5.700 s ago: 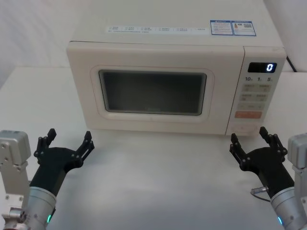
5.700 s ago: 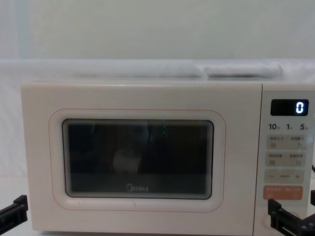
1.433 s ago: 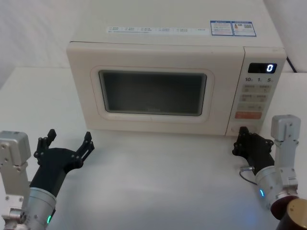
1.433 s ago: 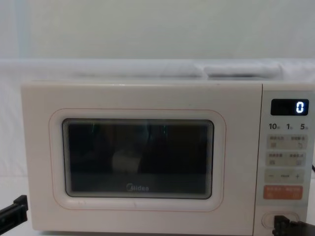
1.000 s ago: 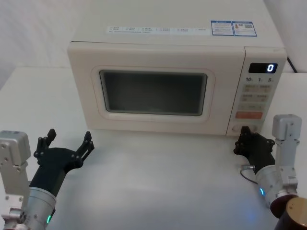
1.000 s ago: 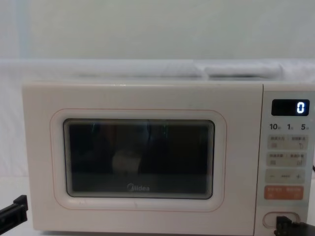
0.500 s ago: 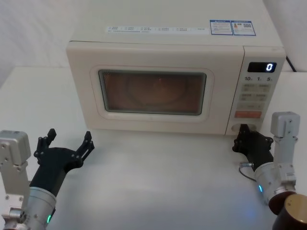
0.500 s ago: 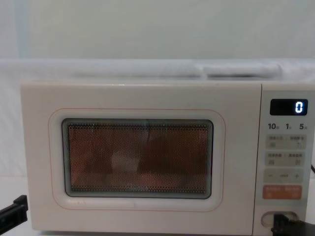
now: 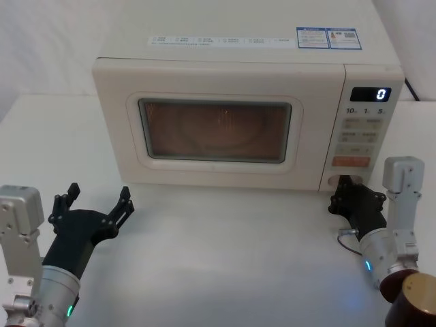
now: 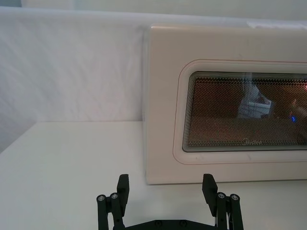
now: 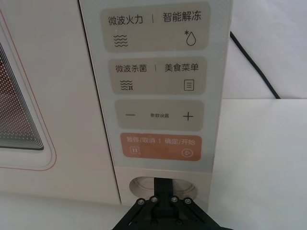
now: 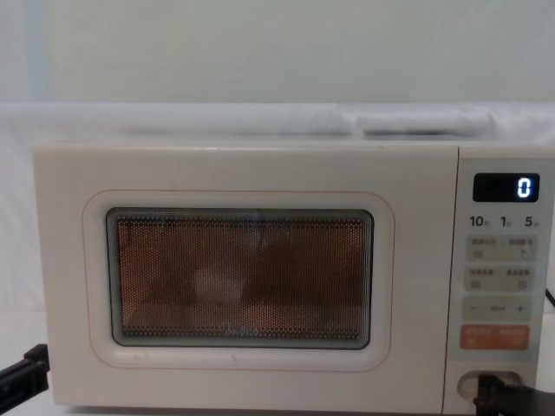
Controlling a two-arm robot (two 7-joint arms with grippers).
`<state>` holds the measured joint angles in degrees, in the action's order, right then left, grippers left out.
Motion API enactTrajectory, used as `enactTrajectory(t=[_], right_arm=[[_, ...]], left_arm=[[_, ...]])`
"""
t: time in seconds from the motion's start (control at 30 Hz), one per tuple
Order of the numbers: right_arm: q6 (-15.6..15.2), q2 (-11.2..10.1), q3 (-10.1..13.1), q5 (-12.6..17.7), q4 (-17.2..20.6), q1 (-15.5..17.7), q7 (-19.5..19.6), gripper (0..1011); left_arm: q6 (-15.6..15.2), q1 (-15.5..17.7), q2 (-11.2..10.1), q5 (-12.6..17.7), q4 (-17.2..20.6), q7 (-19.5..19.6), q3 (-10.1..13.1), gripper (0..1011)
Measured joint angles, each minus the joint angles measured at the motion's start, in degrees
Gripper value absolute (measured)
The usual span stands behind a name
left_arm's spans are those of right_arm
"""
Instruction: Press the button to open the microwave door with one hand; close the microwave door with the other hand.
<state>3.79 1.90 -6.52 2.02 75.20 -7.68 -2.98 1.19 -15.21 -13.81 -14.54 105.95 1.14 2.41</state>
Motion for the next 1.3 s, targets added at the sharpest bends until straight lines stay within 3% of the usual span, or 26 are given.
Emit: enactTrajectory(t=[0.73,1.1,1.3], right_arm=[[0.2,-0.1,-0.2,0.2,-0.1,-0.3,-0.3,0],[-0.6,-1.3,0.0,1.2,5.0,3.6,-1.6,0],[-1.0,-3.1,-0.1,2.3,9.0,6.6,-3.7,0]], left_arm=[[0.0,0.0,0.0,0.0,0.0,0.0,0.0,1001],[0.0,0.0,0.0,0.0,0.0,0.0,0.0,1001],[0.0,0.0,0.0,0.0,0.0,0.0,0.0,1001]])
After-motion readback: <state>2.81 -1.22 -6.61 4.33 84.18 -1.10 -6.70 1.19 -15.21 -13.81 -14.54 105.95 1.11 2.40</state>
